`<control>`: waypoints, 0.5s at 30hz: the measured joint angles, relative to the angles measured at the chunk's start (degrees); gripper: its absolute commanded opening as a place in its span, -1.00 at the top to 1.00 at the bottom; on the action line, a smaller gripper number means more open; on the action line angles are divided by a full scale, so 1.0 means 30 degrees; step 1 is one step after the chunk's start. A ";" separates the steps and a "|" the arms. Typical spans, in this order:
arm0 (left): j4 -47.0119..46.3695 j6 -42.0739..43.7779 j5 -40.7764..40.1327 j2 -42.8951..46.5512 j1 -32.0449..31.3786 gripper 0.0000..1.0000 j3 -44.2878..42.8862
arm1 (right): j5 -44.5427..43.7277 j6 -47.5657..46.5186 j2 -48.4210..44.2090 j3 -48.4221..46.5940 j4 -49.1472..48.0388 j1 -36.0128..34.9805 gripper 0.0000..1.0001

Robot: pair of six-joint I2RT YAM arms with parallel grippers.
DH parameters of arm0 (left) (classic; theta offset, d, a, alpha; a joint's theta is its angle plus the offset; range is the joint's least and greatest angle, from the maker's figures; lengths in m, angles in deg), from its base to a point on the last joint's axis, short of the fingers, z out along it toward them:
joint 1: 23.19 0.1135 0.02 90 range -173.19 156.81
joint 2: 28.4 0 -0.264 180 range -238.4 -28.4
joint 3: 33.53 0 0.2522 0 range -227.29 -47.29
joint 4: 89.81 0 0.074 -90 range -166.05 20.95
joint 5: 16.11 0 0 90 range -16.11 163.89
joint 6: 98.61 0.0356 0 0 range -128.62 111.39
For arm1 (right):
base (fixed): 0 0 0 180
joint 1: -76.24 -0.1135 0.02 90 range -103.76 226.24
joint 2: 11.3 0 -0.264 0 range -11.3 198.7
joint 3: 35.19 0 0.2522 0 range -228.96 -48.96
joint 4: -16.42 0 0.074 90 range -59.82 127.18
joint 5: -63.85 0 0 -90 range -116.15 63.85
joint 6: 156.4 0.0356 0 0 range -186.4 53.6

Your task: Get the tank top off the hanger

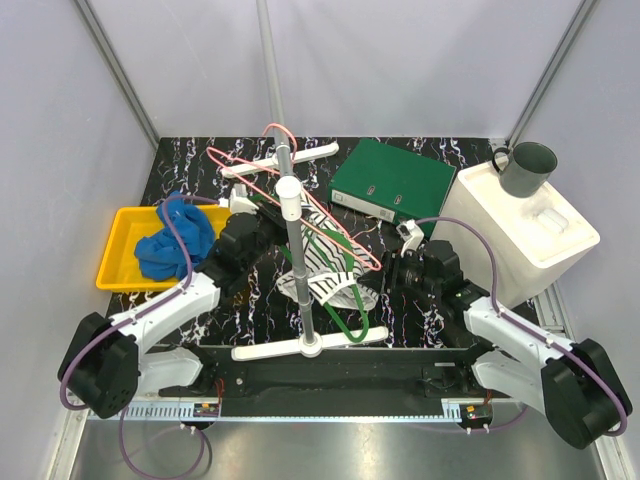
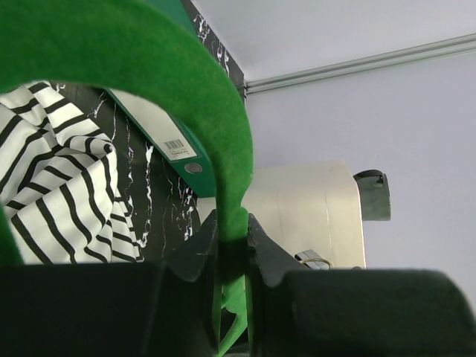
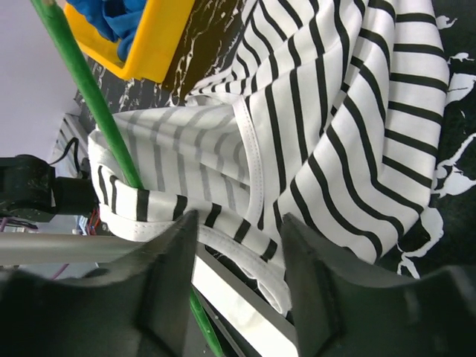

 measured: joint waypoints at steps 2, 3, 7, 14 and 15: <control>-0.0117 -0.0044 0.0131 -0.0124 0.0058 1.00 -0.0058 | 0.0146 0.0138 0.0007 0.0204 -0.0459 0.0000 0.07; -0.0189 -0.0066 0.0204 -0.0153 0.0117 1.00 -0.0058 | 0.0182 0.0146 0.0015 0.0248 -0.0576 0.0000 0.11; -0.0466 -0.0226 0.0277 -0.0168 0.0270 1.00 -0.0058 | 0.0386 0.0197 0.0211 0.0306 -0.1086 0.0000 0.37; -0.0750 -0.0277 0.0452 -0.0168 0.0481 1.00 -0.0058 | 0.0539 0.0219 0.0539 0.0583 -0.1464 0.0000 1.00; -0.0780 -0.0277 0.0481 -0.0168 0.0503 1.00 -0.0058 | 0.0539 0.0270 0.0517 0.0597 -0.1472 0.0000 1.00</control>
